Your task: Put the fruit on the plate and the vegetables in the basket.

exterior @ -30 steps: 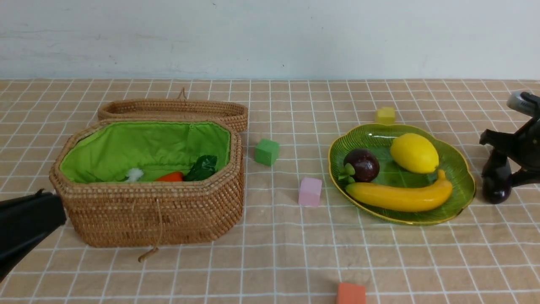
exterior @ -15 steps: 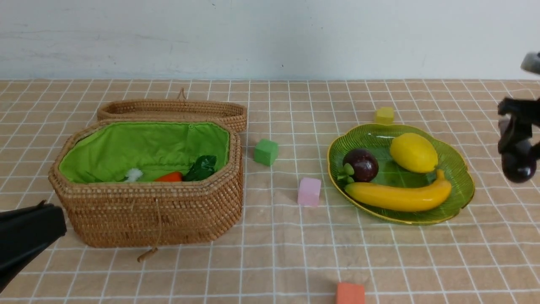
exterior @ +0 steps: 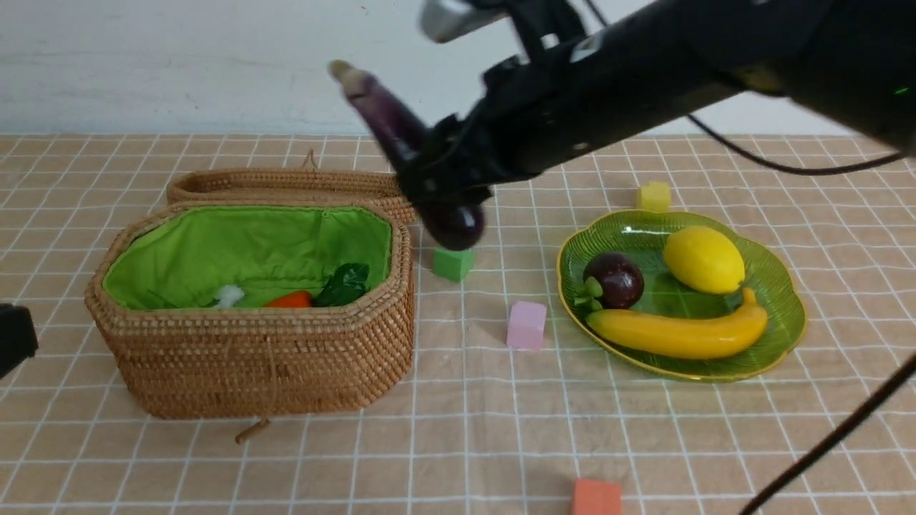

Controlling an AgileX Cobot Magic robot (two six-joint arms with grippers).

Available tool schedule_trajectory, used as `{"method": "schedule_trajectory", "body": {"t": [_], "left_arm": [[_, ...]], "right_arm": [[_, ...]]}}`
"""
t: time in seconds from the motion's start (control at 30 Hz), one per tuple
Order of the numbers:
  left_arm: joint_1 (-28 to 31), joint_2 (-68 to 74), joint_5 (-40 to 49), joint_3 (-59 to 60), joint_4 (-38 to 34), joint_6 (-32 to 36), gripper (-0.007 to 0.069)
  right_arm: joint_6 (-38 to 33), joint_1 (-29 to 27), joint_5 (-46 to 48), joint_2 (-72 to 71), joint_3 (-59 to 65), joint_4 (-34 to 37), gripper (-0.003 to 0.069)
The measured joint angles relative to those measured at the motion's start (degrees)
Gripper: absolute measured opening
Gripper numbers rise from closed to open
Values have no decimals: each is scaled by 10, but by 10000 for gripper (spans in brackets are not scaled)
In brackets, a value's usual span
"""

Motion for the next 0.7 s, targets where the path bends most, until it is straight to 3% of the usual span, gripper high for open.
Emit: {"method": "schedule_trajectory", "body": {"t": [0.13,0.3,0.4,0.47,0.57,0.67,0.7], "left_arm": [[0,0,4,0,7,-10,-13],[0,0,5,0,7,-12,-13],[0,0,5,0,7,-10,-13],[0,0,5,0,7,-10,-13],[0,0,3,0,7,-10,-13],[0,-2,-6,0,9,-8,-13],[0,-3,-7,0,9,-8,-13]], "right_arm": [[-59,50,-83,74,-46,23,420],[-112,74,-117,139,-87,24,456],[-116,76,-106,150,-95,13,619],[-110,74,-89,142,-96,5,648],[-26,66,18,93,-96,-30,666],[126,54,182,11,-99,-116,568],[135,53,182,11,-99,-116,558]]}}
